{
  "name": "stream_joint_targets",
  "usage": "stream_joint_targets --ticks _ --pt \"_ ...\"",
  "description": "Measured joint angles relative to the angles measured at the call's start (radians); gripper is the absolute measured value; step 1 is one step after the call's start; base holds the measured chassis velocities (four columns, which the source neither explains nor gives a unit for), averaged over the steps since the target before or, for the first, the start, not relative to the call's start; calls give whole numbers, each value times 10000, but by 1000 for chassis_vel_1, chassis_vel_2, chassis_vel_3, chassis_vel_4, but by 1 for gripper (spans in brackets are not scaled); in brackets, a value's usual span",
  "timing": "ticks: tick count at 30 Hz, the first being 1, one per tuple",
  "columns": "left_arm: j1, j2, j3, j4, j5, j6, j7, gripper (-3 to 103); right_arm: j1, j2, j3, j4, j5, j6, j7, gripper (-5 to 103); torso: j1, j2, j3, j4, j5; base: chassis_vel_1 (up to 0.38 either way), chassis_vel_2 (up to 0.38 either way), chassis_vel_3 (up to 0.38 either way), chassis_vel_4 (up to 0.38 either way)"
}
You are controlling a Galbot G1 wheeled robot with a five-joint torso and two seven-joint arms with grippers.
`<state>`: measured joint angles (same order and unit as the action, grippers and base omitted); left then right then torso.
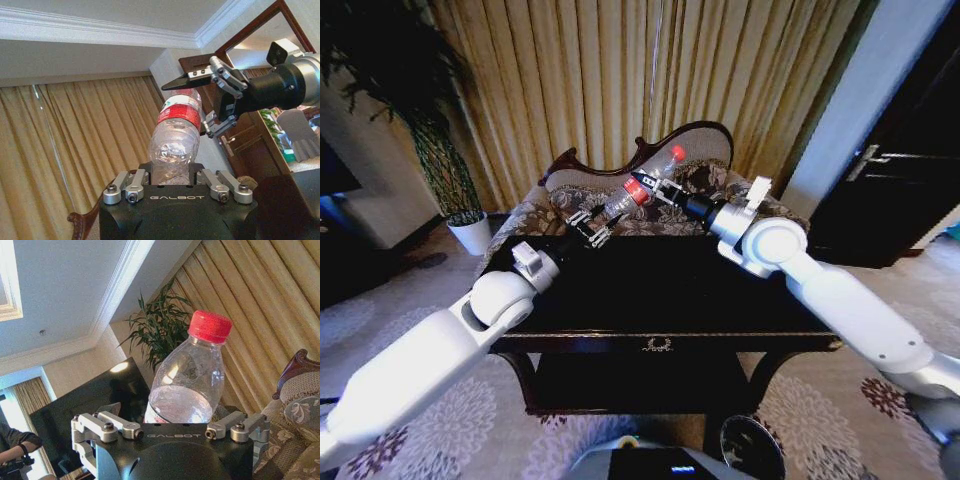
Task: Move to the front of the table and place the trash on the table into the trash bin.
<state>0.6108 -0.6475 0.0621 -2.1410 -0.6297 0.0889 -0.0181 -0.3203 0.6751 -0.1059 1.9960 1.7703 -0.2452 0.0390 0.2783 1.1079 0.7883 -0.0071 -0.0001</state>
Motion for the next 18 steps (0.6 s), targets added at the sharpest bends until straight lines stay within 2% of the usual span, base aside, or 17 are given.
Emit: stream_joint_targets --ticks 9,11,13,17,18 --pt "-104 -108 312 -33 69 11 49 36 -20 -38 -35 -54 -167 0 38 100 0 0 0 -1 0 0 0 0 0" --pt "-116 -135 341 -23 77 15 48 36 -4 -38 -51 -73 -190 0 68 103 0 0 0 -1 0 0 0 0 0" --pt "-127 -141 349 -20 78 17 48 36 13 -41 -73 -81 -233 0 162 100 0 0 0 -1 0 0 0 0 0" --pt "-113 -157 359 -3 80 19 65 36 26 -39 -102 -96 -289 -6 294 78 0 0 0 -1 0 0 0 0 0" --pt "-113 -157 359 -3 80 19 65 36 26 -39 -102 -96 -289 -6 294 78 0 0 0 -1 0 0 0 0 0"
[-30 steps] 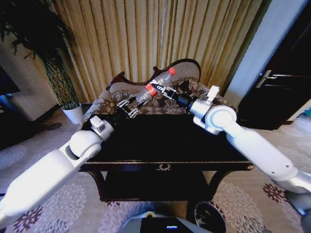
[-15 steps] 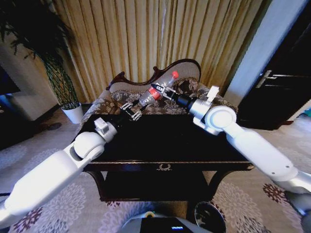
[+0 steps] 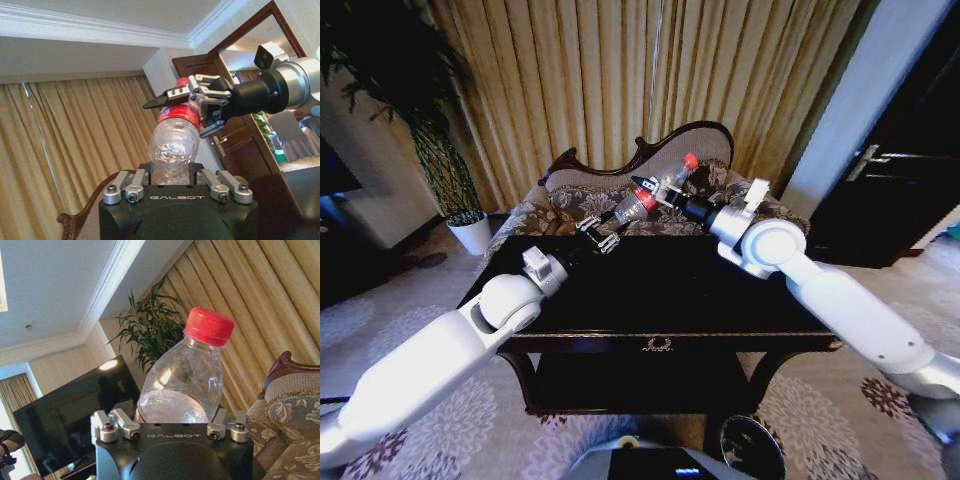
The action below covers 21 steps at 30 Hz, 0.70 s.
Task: Move to the front of the table and place the trash on the table into the trash bin.
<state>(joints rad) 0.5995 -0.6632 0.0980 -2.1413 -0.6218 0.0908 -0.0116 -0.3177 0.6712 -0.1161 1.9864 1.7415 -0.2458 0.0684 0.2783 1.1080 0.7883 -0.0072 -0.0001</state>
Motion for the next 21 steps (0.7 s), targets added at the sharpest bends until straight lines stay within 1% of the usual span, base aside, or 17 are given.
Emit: stream_joint_targets --ticks 3,5,6,7,8,10,11,12,13,14,15,16,17,19,20,21 --pt "84 -14 27 -27 0 7 -13 36 -9 25 -19 0 -4 -13 -5 61 0 0 0 1 0 0 0 0 0" --pt "98 -15 50 -37 4 15 -42 36 -23 30 -19 3 -4 -15 -13 61 0 0 0 1 0 0 0 0 0" --pt "96 -18 69 -44 18 30 -66 36 -42 31 -19 7 -7 -16 -21 57 0 0 0 1 0 0 0 0 0" --pt "96 -18 69 -44 18 30 -66 36 -42 31 -19 7 -7 -16 -21 57 0 0 0 1 0 0 0 0 0" --pt "57 -32 96 -53 28 119 -92 36 -56 26 -18 14 -31 -17 -32 47 0 0 0 0 0 0 0 0 0" --pt "37 -34 108 -55 29 157 -98 34 -60 21 -18 18 -41 -17 -40 47 0 0 0 0 0 0 0 0 0" --pt "5 -36 136 -57 28 196 -80 40 -71 -1 -18 20 -60 -17 -43 40 0 0 0 0 1 0 0 0 0" --pt "-4 -36 142 -56 28 197 -93 45 -91 -32 -8 18 -81 -17 -42 37 0 0 1 1 1 0 0 0 0" --pt "-4 -36 142 -56 28 197 -93 45 -91 -32 -8 18 -81 -17 -42 37 0 0 1 1 1 0 0 0 0" --pt "-4 -39 156 -54 29 197 -184 51 -136 -67 18 30 -97 -17 -43 33 0 0 0 0 1 0 0 0 0" --pt "-3 -43 162 -54 28 198 -243 56 -158 -87 32 41 -107 -17 -44 33 0 0 0 0 0 0 0 0 0" --pt "0 -50 164 -53 28 201 -308 56 -185 -111 50 60 -120 -17 -50 30 0 0 0 0 1 0 0 0 0" --pt "0 -50 164 -53 28 201 -308 56 -185 -111 50 60 -120 -17 -50 30 0 0 0 0 1 0 0 0 0" --pt "12 -55 164 -52 26 208 -391 67 -223 -135 82 80 -136 -18 -53 27 0 0 0 0 1 0 0 0 0" --pt "29 -52 152 -59 23 210 -417 78 -238 -145 95 91 -141 -22 -53 27 0 0 0 0 0 0 0 0 0" --pt "29 -52 152 -59 23 210 -417 78 -238 -145 95 91 -141 -22 -53 27 0 0 0 0 0 0 0 0 0"
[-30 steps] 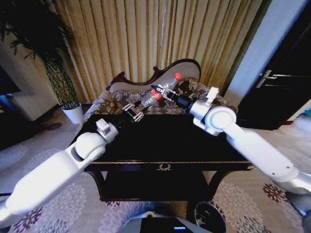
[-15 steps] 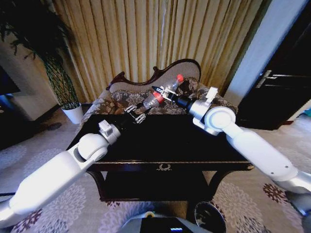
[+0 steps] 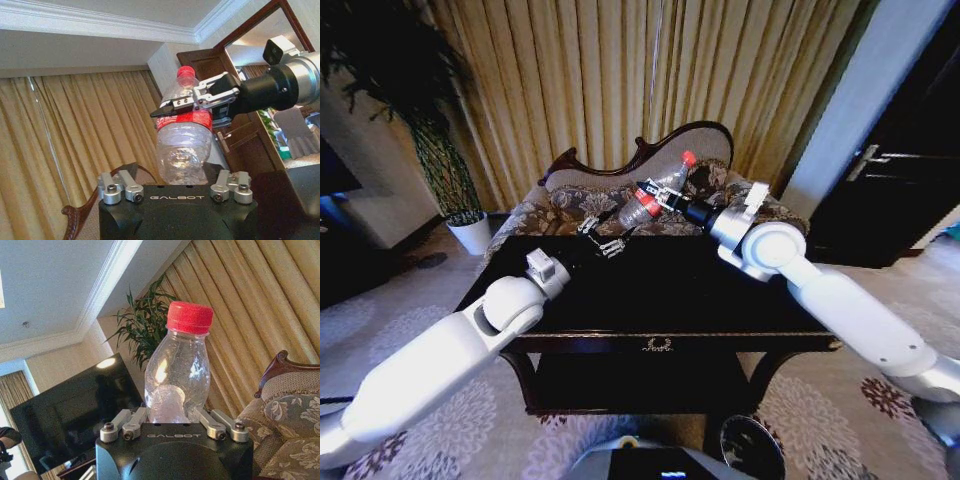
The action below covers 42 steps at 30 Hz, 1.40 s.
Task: Move to the front of the table and place the trash on the table into the trash bin.
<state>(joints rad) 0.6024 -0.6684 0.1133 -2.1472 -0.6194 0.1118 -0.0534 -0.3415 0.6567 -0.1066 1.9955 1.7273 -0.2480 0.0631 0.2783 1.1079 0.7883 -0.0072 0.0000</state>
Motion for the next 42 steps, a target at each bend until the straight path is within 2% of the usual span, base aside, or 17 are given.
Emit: stream_joint_targets --ticks 1,3,4,6,7,17,24,27,28,30,31,33,38,40,41,42 --pt "21 9 -23 -11 -1 0 -9 78 -6 -5 5 3 -3 -2 1 27 0 0 0 0 0 0 0 0 0" --pt "78 37 -77 -62 -3 10 -19 89 -34 -23 16 13 -7 -3 2 27 0 0 0 0 0 0 0 0 0" --pt "78 37 -77 -62 -3 10 -19 89 -34 -23 16 13 -7 -3 2 27 0 0 0 0 0 0 0 0 0" --pt "163 66 -149 -129 -6 52 -42 98 -73 -48 41 19 -27 -3 2 27 0 0 0 1 -1 0 0 0 0" --pt "187 81 -174 -163 -16 59 -51 99 -95 -62 50 17 -35 -3 3 27 -1 0 0 1 -1 0 0 0 0" --pt "373 280 -547 -381 -280 55 -22 100 -569 -196 470 -125 -275 -2 -13 27 0 0 0 -1 0 0 0 0 0" --pt "1036 692 -1733 -630 -739 191 -302 100 -1338 -536 1434 -180 -744 15 -158 26 0 0 -1 2 0 0 0 0 0" --pt "761 862 -2020 -507 -1004 323 -902 100 -1610 -717 1837 -180 -1471 116 -110 26 0 0 0 0 -1 0 0 0 0" --pt "761 862 -2020 -507 -1004 323 -902 100 -1610 -717 1837 -180 -1471 116 -110 26 0 0 0 0 -1 0 0 0 0" --pt "383 894 -2194 -381 -1279 578 -1626 100 -1719 -842 2024 -144 -1898 202 151 26 0 0 0 -1 1 0 0 0 0" --pt "383 894 -2194 -381 -1279 578 -1626 100 -1719 -842 2024 -144 -1898 202 151 26 0 0 0 -1 1 0 0 0 0" --pt "127 915 -2486 -94 -1406 762 -2394 100 -1957 -988 2223 -105 -2741 247 665 26 0 0 0 -1 0 0 0 0 0" --pt "111 916 -2849 150 -1473 1008 -2960 100 -2409 -1032 2376 -37 -3613 364 1342 26 0 0 -1 0 -1 0 0 0 0" --pt "278 942 -3278 377 -1575 1302 -3371 100 -2910 -1037 2618 -35 -4206 390 2071 26 0 0 0 0 0 0 0 0 0" --pt "278 942 -3278 377 -1575 1302 -3371 100 -2910 -1037 2618 -35 -4206 390 2071 26 0 0 0 0 0 0 0 0 0" --pt "505 976 -3622 535 -1569 1388 -3531 100 -3220 -1058 2841 -102 -4622 392 2207 26 0 1 0 0 1 0 0 0 0"
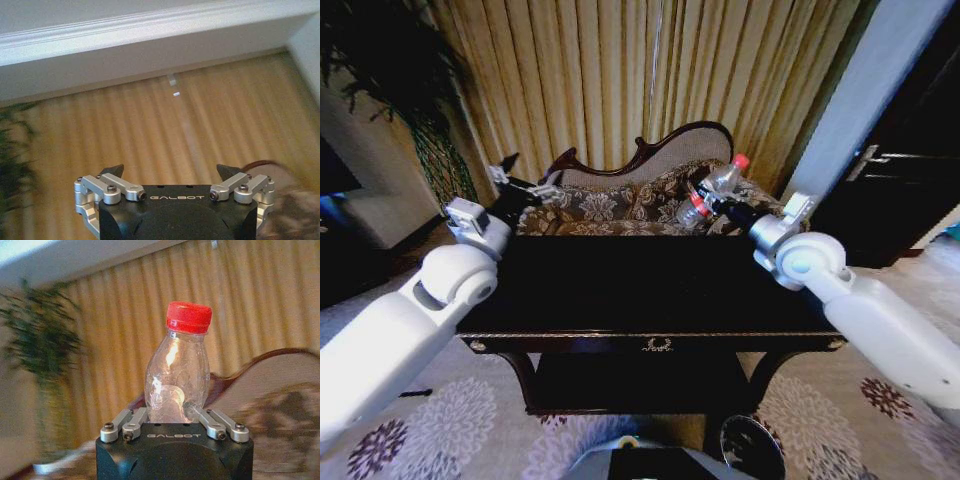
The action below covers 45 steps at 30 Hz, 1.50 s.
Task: Move to the front of the table and place the trash on the table into the trash bin.
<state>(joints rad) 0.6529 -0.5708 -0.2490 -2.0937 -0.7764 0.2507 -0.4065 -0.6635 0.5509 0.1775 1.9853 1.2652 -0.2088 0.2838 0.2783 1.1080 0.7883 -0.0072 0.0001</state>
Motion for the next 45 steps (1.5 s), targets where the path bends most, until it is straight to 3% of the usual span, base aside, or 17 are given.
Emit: stream_joint_targets --ticks 2,5,9,11,12,14,18,20,25,28,30,33,45 --pt "220 18 -307 119 29 48 -72 100 -276 -7 229 -34 -250 0 49 26 0 -1 0 0 -3 0 0 0 0" --pt "1345 218 -1797 410 70 125 -218 100 -1495 45 1388 -46 -914 1 235 26 0 -1 0 0 -3 0 0 0 0" --pt "2169 406 -2860 499 32 143 -224 100 -2263 53 2233 56 -1300 2 245 26 0 0 0 2 -2 0 0 0 0" --pt "3334 521 -4232 501 -52 164 -189 100 -3115 88 3194 251 -1452 2 244 26 0 0 -1 0 -4 0 0 0 0" --pt "3334 521 -4232 501 -52 164 -189 100 -3115 88 3194 251 -1452 2 244 26 0 0 -1 0 -4 0 0 0 0" --pt "4527 480 -5592 387 -210 262 -164 100 -4213 229 4235 456 -1689 2 227 26 -1 0 -1 4 0 0 0 0 0" --pt "5318 386 -6678 217 -707 517 -229 100 -5144 413 5067 775 -1851 -21 206 26 -2 1 -2 0 2 0 0 0 0" --pt "5360 381 -6765 218 -752 536 -222 100 -5225 413 5171 826 -1881 -29 205 26 -1 1 -2 0 0 0 0 0 0" --pt "5912 263 -7484 -46 -1804 602 83 100 -5446 242 5536 886 -2320 -44 149 26 -1 0 0 -2 -3 0 0 0 0" --pt "6116 208 -7723 -155 -1902 604 222 100 -5453 188 5558 876 -2419 -46 138 26 -1 0 0 -1 -3 0 0 0 0" --pt "6854 -132 -8249 -380 -1667 152 848 100 -5533 114 5610 940 -2536 -62 140 26 -1 1 -1 3 1 0 0 0 0" --pt "7246 -539 -8330 -465 -1297 -352 1110 100 -5844 205 5832 1113 -2544 -75 191 26 -1 0 -1 3 -4 0 0 0 0" --pt "7515 -1195 -8224 -567 -600 -1142 1110 100 -7888 945 7092 1790 -3168 -257 484 26 -1 1 -1 -3 -1 0 0 0 0"
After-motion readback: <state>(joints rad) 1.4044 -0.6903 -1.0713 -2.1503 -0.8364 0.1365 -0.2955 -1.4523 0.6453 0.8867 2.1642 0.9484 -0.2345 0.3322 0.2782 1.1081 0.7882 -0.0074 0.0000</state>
